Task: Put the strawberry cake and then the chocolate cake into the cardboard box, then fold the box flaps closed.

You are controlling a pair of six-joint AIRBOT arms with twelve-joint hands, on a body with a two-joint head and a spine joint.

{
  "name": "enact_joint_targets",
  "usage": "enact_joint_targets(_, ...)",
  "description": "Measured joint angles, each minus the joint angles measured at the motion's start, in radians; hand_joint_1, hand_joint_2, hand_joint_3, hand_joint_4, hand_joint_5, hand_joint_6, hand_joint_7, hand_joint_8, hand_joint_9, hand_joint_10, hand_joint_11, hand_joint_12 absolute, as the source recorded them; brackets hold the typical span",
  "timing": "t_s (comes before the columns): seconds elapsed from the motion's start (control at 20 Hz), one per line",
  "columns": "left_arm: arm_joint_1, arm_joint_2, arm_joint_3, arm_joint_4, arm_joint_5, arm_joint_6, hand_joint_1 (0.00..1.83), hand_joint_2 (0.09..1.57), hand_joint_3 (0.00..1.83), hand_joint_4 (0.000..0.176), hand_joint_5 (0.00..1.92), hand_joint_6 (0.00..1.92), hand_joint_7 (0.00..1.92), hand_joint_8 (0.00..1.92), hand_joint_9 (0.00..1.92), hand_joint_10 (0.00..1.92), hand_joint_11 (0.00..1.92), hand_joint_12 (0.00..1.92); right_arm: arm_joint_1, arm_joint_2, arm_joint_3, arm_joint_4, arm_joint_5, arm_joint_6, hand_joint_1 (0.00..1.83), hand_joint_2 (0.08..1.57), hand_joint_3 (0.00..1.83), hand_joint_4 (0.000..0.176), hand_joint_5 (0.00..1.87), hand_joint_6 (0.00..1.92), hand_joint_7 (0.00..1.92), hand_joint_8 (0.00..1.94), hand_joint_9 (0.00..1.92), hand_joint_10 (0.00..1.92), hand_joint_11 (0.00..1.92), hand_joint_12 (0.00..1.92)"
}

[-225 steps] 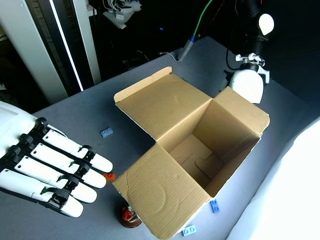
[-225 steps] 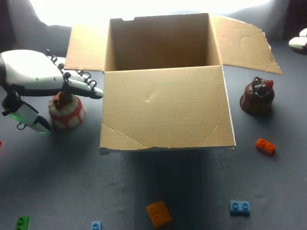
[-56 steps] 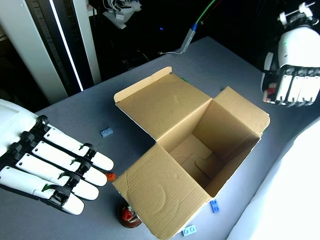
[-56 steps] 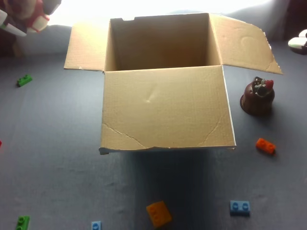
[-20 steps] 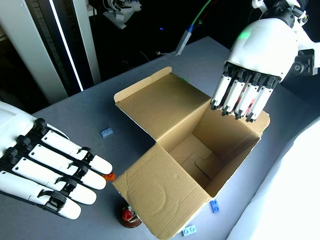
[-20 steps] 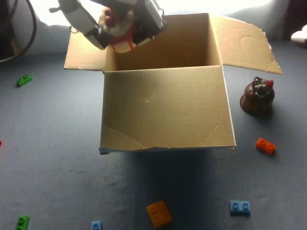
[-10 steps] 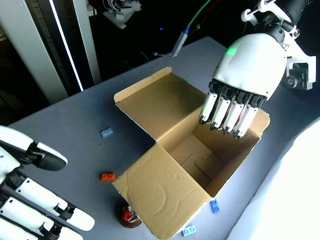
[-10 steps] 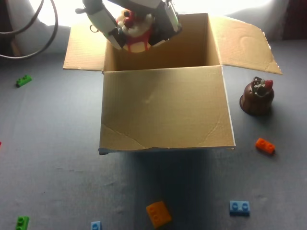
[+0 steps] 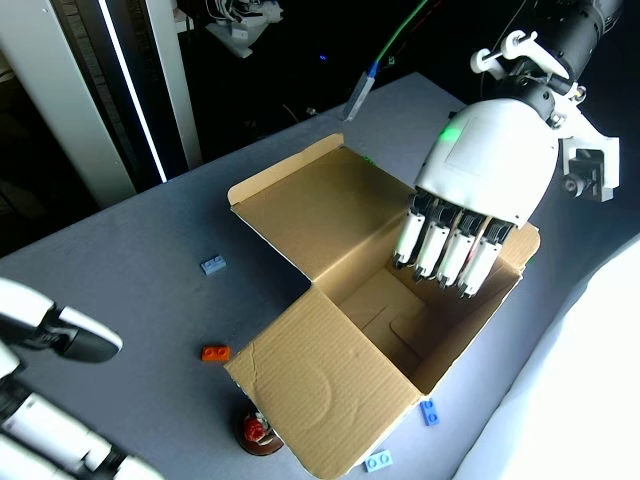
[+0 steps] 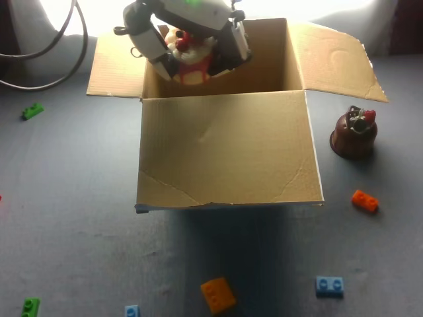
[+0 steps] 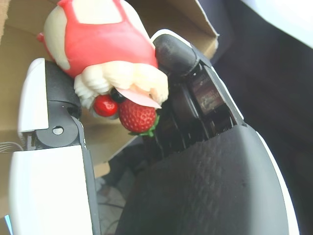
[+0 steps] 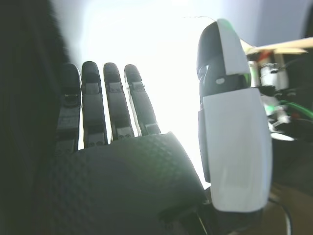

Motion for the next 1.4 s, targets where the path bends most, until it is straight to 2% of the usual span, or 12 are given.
enact_joint_targets(0.05,0.0,-0.003,0.0,0.0,0.001,0.001,1.12,1.2,0.0,0.0,0.41,1.13,0.6,1.01,0.62,1.22,0.48,1.54,-0.003,-0.004,0.0,0.0,0.002,0.0,0.61,1.07,0.0,0.0,0.17,0.0,0.2,0.0,0.23,0.01,0.0,0.66)
enact_joint_targets(0.1,0.0,-0.003,0.0,0.001,0.002,0.003,1.03,1.2,0.0,0.0,0.42,0.89,0.62,0.77,0.61,1.05,0.45,1.51,-0.006,-0.006,0.0,-0.005,0.003,0.003,0.59,1.08,0.01,0.0,0.16,0.0,0.2,0.0,0.23,0.01,0.0,0.66)
enact_joint_targets(0.25,0.006,-0.008,0.0,0.003,0.005,0.006,0.96,1.14,0.0,0.0,0.57,0.3,0.72,0.17,0.69,0.64,0.44,1.37,-0.018,-0.009,-0.001,-0.005,0.006,0.015,0.64,1.07,0.0,0.0,0.18,0.01,0.18,0.0,0.21,0.0,0.0,0.6)
enact_joint_targets(0.3,0.006,-0.008,0.0,0.004,0.003,0.008,0.89,1.09,0.0,0.0,0.62,0.08,0.75,0.03,0.73,0.38,0.39,1.27,-0.028,-0.015,0.002,-0.003,0.01,0.019,0.64,1.07,0.0,0.0,0.18,0.0,0.18,0.0,0.21,0.0,0.0,0.6)
enact_joint_targets(0.35,0.006,-0.008,0.0,0.004,0.005,0.008,0.89,1.09,0.0,0.0,0.62,0.08,0.75,0.03,0.73,0.38,0.39,1.27,-0.038,-0.02,0.005,-0.003,0.011,0.021,0.64,1.07,0.0,0.0,0.18,0.0,0.18,0.0,0.21,0.0,0.0,0.6)
enact_joint_targets(0.5,0.006,-0.009,-0.001,0.001,0.01,0.012,0.8,1.04,0.0,0.0,0.58,0.0,0.69,0.0,0.75,0.14,0.36,1.13,-0.075,-0.074,0.034,0.0,0.004,0.046,0.64,1.06,0.0,0.0,0.16,0.0,0.18,0.0,0.21,0.0,0.0,0.64)
enact_joint_targets(0.6,0.006,-0.008,-0.001,0.001,0.013,0.016,0.75,1.03,0.0,0.001,0.5,0.0,0.61,0.0,0.69,0.08,0.29,1.12,-0.106,-0.117,0.077,-0.01,0.0,0.156,0.65,1.06,0.0,0.0,0.17,0.0,0.19,0.0,0.22,0.01,0.0,0.67)
enact_joint_targets(0.75,0.006,-0.008,-0.001,0.008,0.027,0.021,0.64,0.98,0.0,0.019,0.4,0.0,0.5,0.0,0.62,0.03,0.22,1.12,-0.113,-0.142,0.137,-0.007,-0.025,0.322,0.64,1.06,0.0,0.0,0.17,0.0,0.2,0.0,0.24,0.01,0.0,0.74)
enact_joint_targets(1.0,-0.01,-0.009,0.015,0.009,0.035,0.037,0.52,0.92,0.0,0.053,0.34,0.0,0.44,0.0,0.55,0.0,0.13,1.21,-0.103,-0.209,0.203,-0.001,0.0,0.369,0.62,1.07,0.0,0.0,0.17,0.01,0.19,0.0,0.23,0.0,0.0,0.69)
enact_joint_targets(1.1,-0.024,-0.009,0.024,0.006,0.034,0.041,0.51,0.92,0.0,0.052,0.34,0.0,0.43,0.0,0.54,0.0,0.12,1.21,-0.083,-0.232,0.218,-0.008,-0.008,0.38,0.62,1.07,0.0,0.0,0.17,0.01,0.19,0.0,0.23,0.0,0.0,0.69)
enact_joint_targets(1.2,-0.036,-0.015,0.044,0.01,0.032,0.049,0.48,0.93,0.0,0.037,0.35,0.0,0.43,0.0,0.55,0.0,0.14,1.22,-0.045,-0.256,0.243,-0.008,-0.025,0.422,0.59,1.08,0.0,0.0,0.16,0.0,0.2,0.0,0.24,0.0,0.0,0.73)
enact_joint_targets(1.4,-0.07,-0.021,0.066,0.029,0.026,0.053,0.5,0.94,0.0,0.033,0.36,0.01,0.45,0.01,0.56,0.01,0.14,1.22,0.01,-0.301,0.283,-0.004,-0.09,0.446,0.61,1.06,0.0,0.0,0.18,0.01,0.21,0.01,0.25,0.01,0.0,0.78)
